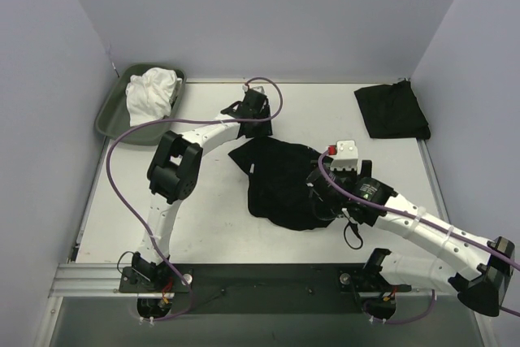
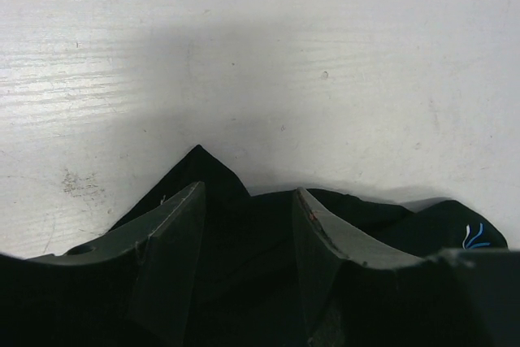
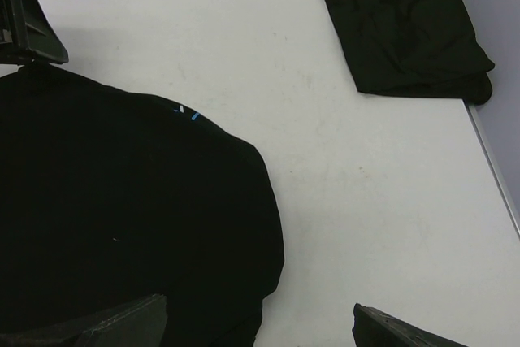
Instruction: Fold and stack the t-shirts
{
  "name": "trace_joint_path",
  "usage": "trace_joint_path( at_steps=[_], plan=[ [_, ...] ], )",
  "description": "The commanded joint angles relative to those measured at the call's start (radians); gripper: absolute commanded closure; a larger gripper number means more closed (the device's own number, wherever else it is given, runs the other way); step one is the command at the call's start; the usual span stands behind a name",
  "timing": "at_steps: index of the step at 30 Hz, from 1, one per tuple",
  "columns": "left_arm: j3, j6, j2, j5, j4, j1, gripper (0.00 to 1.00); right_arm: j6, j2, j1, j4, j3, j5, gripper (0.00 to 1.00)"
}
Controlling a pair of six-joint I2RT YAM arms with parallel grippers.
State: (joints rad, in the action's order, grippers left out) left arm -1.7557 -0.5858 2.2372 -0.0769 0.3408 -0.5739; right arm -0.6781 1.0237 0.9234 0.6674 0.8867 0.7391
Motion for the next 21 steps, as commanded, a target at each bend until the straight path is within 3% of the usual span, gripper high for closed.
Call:
trace_joint_path(
  at_steps=[1,7,9,15,17,20,21],
  plan=[
    [-0.016,0.018,-0.011,-0.017,0.003,0.008,0.45,-0.014,0.016,-0.005,-0.009,-0.018,0.003,0.0],
    [0.012,0.012,-0.005,-0.018,0.001,0.009,0.54,-0.018,0.009,-0.005,-0.017,-0.035,-0.003,0.0],
    [0.016,0.012,-0.002,-0.02,0.001,0.009,0.63,-0.02,0.004,-0.006,-0.019,-0.04,-0.004,0.0],
    [0.047,0.012,0.002,-0.037,0.001,0.011,0.71,-0.028,-0.002,-0.005,-0.022,-0.052,-0.009,0.0],
    [0.059,0.009,0.01,-0.038,-0.002,0.014,0.79,-0.029,-0.007,-0.005,-0.023,-0.055,-0.014,0.0],
    [0.07,0.007,0.018,-0.044,-0.002,0.02,1.0,-0.031,-0.016,-0.005,-0.023,-0.063,-0.017,0.0],
    [0.07,0.007,0.021,-0.049,-0.002,0.022,1.0,-0.031,-0.02,-0.005,-0.022,-0.065,-0.015,0.0]
  ],
)
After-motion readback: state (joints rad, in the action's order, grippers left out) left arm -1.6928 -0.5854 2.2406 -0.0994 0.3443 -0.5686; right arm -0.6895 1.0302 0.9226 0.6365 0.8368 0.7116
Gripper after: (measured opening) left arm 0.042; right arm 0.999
